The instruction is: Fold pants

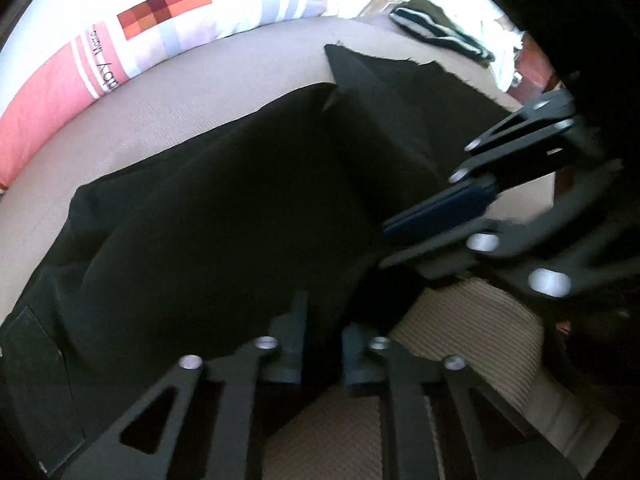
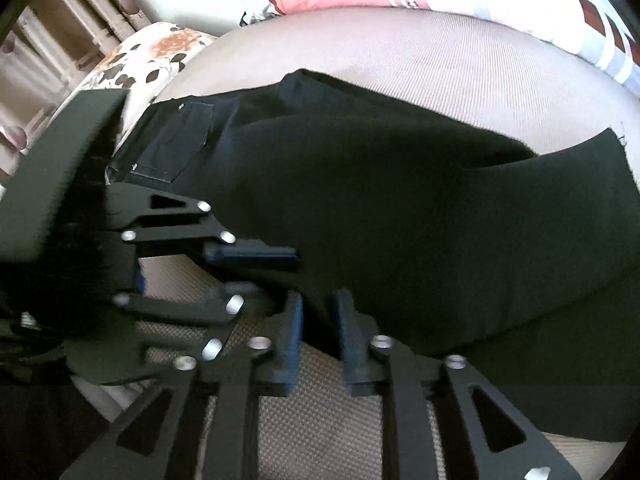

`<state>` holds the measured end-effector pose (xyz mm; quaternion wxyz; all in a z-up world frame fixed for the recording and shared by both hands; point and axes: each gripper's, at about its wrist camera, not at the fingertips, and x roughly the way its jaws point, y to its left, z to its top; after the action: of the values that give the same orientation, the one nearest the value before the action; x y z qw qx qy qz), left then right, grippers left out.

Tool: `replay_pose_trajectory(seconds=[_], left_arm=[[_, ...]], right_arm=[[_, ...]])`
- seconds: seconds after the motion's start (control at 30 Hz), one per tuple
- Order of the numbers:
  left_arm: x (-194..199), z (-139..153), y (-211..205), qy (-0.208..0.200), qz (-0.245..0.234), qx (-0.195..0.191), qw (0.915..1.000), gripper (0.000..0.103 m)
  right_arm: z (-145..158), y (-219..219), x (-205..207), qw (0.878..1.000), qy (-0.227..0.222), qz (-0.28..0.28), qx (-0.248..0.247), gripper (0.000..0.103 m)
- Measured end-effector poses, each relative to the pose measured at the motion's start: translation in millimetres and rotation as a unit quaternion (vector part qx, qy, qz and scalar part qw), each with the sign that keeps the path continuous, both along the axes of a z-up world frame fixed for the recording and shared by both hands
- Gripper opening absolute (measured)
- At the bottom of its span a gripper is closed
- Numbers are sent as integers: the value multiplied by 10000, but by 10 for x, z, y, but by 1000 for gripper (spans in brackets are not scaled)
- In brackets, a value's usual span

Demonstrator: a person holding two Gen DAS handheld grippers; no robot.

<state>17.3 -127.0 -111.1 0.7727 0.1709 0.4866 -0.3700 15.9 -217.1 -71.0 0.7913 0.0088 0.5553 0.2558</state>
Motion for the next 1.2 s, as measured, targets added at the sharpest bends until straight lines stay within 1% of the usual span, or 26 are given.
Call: replay_pose_trajectory(seconds=[0.03, 0.07, 0.13, 0.2, 0.27, 0.3, 0.37, 0.4, 0.53, 0.63, 0.7, 0.8, 0.9, 0.93, 0.97, 1.0, 1.03, 1.1, 1.2], left_arm=[[7, 0, -5, 31, 38, -42, 10000, 10], [8, 5, 1, 41, 72, -62, 9999, 10], [-6, 16, 33, 58, 115, -108, 9999, 10], [-21, 24, 83, 74, 166, -134, 9997, 10], [-31, 32, 110, 123, 252, -187, 9994, 10], [-19, 24, 111, 184, 298, -210, 9992, 10], [-8, 34, 139, 231, 366, -271, 9987, 10], [-1, 36, 154, 262, 398, -300, 9984, 10], [23, 38, 155, 364, 490, -342, 9975, 10], [32, 35, 170, 423, 568, -389, 9967, 10], [38, 28, 177, 454, 588, -407, 9964, 10], [42, 22, 187, 500, 623, -435, 9959, 10], [55, 15, 194, 527, 650, -438, 9955, 10], [57, 11, 193, 536, 663, -434, 9954, 10], [58, 11, 193, 535, 671, -434, 9954, 10], [60, 11, 194, 535, 670, -433, 9954, 10], [56, 13, 193, 528, 665, -428, 9955, 10], [59, 18, 195, 513, 653, -423, 9956, 10], [52, 20, 194, 462, 622, -414, 9961, 10]], right_arm=[[40, -52, -14, 10000, -62, -38, 59, 32], [89, -137, -14, 9997, -135, -115, 162, 34], [161, -391, 21, 9983, -190, -393, 394, 34], [164, -686, 87, 9952, -187, -799, 542, 34], [108, -1120, 194, 9868, -139, -1447, 708, 34], [60, -1392, 253, 9793, -113, -1863, 780, 34], [-12, -1806, 328, 9646, -111, -2462, 937, 34], [-54, -2030, 370, 9547, -104, -2797, 1009, 34], [-150, -2575, 496, 9257, -139, -3584, 1198, 34], [-204, -2798, 587, 9138, -203, -3877, 1196, 34], [-247, -2877, 626, 9076, -185, -4028, 1172, 34], [-325, -2988, 725, 9008, -124, -4183, 1159, 31], [-404, -3017, 791, 8971, -111, -4246, 1216, 22], [-417, -3030, 808, 8952, -121, -4275, 1252, 17], [-422, -3030, 833, 8947, -116, -4279, 1272, 9], [-411, -3023, 853, 8945, -125, -4295, 1233, 6], [-384, -3012, 844, 8947, -185, -4299, 1197, 4], [-236, -2973, 773, 8980, -429, -4242, 1083, 3], [122, -2921, 478, 8953, -902, -4313, 648, 2]])
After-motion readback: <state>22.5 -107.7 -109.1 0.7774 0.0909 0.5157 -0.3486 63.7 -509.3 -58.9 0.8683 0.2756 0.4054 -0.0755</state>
